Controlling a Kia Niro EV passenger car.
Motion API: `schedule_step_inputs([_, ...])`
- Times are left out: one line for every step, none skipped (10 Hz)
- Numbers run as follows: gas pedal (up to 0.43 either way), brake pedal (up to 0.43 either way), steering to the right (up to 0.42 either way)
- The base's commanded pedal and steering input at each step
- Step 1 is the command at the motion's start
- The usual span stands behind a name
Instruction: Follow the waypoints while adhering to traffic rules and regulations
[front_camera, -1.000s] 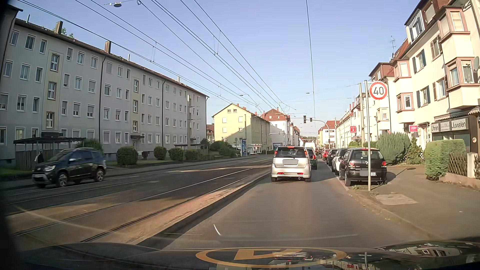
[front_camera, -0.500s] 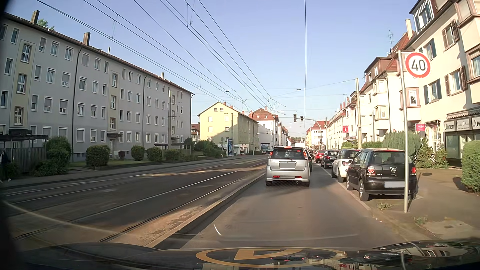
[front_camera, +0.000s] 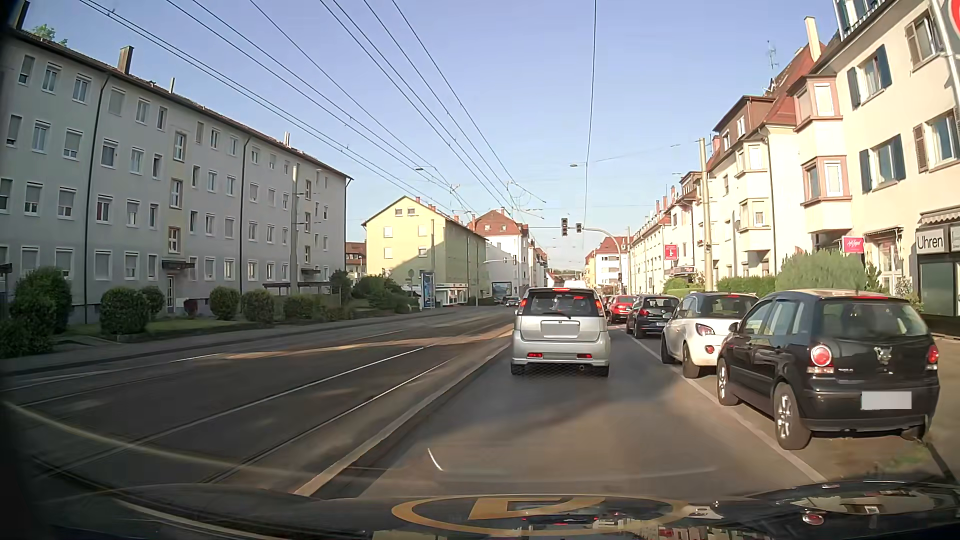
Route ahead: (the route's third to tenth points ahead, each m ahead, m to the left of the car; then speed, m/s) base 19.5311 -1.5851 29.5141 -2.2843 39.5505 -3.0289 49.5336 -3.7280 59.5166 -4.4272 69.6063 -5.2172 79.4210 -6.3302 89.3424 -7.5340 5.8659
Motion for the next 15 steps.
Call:
schedule_step_inputs([0.000,0.171,0.063])
schedule_step_inputs([0.000,0.177,0.061])
schedule_step_inputs([0.000,0.177,0.059])
schedule_step_inputs([0.000,0.177,0.054])
schedule_step_inputs([0.000,0.183,0.047])
schedule_step_inputs([0.000,0.189,0.040])
schedule_step_inputs([0.000,0.189,0.036])
schedule_step_inputs([0.000,0.189,0.033])
schedule_step_inputs([0.000,0.183,0.032])
schedule_step_inputs([0.000,0.177,0.032])
schedule_step_inputs([0.000,0.165,0.031])
schedule_step_inputs([0.000,0.171,0.031])
schedule_step_inputs([0.000,0.171,0.032])
schedule_step_inputs([0.000,0.171,0.031])
schedule_step_inputs([0.000,0.171,0.031])
